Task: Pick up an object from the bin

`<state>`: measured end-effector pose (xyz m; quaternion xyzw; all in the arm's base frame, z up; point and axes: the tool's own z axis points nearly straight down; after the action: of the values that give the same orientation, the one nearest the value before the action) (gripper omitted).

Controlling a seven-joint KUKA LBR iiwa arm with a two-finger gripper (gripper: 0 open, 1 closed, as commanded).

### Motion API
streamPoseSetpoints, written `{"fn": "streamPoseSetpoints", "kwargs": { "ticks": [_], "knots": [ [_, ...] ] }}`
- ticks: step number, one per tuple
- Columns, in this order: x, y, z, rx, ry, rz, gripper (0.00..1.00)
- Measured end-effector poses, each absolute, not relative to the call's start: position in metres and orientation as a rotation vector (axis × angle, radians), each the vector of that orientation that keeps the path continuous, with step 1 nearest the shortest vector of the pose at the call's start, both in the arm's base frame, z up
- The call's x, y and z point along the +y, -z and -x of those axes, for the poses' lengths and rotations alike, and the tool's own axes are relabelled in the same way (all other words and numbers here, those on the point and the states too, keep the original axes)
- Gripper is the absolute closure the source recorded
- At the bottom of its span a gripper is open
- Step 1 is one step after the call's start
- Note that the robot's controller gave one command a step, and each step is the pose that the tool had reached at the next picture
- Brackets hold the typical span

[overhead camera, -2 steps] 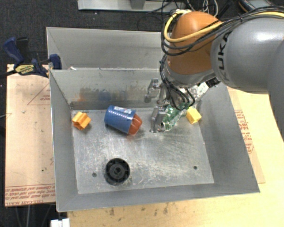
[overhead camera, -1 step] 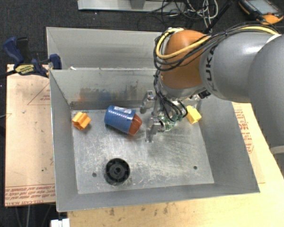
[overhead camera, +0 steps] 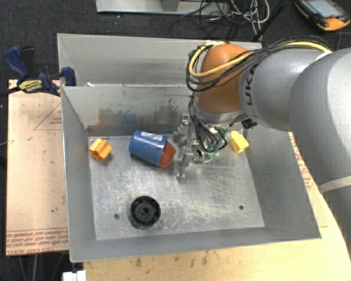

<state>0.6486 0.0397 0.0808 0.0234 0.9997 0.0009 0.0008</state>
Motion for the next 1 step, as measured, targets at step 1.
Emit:
{"fn": "streamPoseSetpoints", "kwargs": {
  "ticks": [1],
  "knots": [
    [0.0408, -0.0754, -0.6469, 3.136, -0.003, -0.121, 1.0]
  ]
}}
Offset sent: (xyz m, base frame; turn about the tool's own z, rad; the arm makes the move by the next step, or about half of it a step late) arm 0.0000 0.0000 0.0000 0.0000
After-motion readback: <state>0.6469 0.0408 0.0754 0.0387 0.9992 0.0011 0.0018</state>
